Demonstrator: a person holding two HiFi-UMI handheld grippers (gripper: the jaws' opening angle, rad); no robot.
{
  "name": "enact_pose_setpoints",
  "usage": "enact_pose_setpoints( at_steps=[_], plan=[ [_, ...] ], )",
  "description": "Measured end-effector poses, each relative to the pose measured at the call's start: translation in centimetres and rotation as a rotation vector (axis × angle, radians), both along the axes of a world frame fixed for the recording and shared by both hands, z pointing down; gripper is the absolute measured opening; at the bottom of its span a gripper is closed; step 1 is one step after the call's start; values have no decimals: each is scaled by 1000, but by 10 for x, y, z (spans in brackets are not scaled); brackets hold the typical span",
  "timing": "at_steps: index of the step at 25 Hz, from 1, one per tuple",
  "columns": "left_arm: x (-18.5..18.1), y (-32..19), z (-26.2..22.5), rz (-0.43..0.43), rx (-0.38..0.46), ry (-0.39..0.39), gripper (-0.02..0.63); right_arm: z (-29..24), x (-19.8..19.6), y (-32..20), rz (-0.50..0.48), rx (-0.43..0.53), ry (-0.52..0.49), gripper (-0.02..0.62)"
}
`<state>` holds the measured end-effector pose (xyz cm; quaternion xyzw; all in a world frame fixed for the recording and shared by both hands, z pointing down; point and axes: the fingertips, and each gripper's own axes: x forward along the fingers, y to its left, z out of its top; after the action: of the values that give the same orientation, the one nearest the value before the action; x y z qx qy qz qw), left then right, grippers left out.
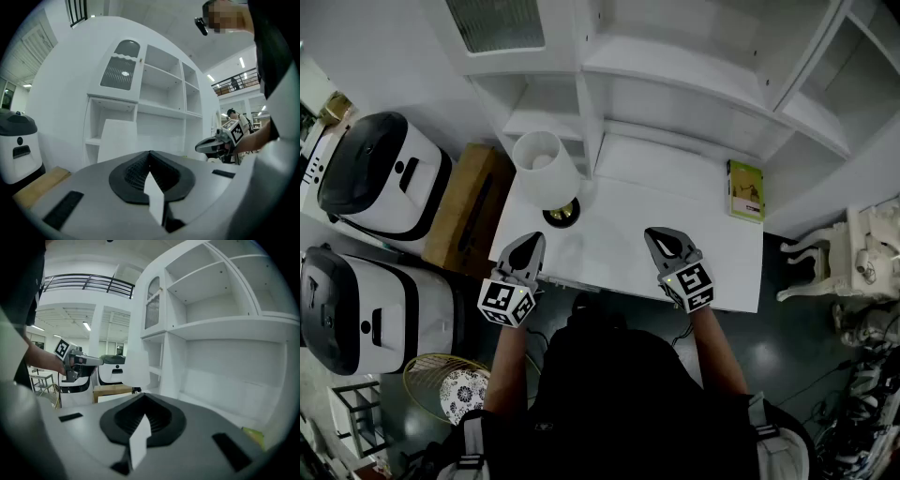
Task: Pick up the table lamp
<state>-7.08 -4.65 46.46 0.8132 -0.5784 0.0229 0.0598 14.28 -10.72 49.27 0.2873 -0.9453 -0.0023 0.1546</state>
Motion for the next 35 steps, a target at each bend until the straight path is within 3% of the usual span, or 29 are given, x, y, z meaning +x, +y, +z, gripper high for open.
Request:
enact_pose_setpoints(
  at_steps=[19, 28, 35],
  plan=[
    [-18, -16, 16, -4, -17, 22, 11, -1, -7, -7, 9, 9, 27, 8],
    [-37, -30, 30, 9, 48, 65, 15, 7, -6, -12, 73, -15, 61, 8],
    [-53, -48, 65, 6, -13, 33, 164, 11, -10, -20, 123, -16, 82, 8]
  ],
)
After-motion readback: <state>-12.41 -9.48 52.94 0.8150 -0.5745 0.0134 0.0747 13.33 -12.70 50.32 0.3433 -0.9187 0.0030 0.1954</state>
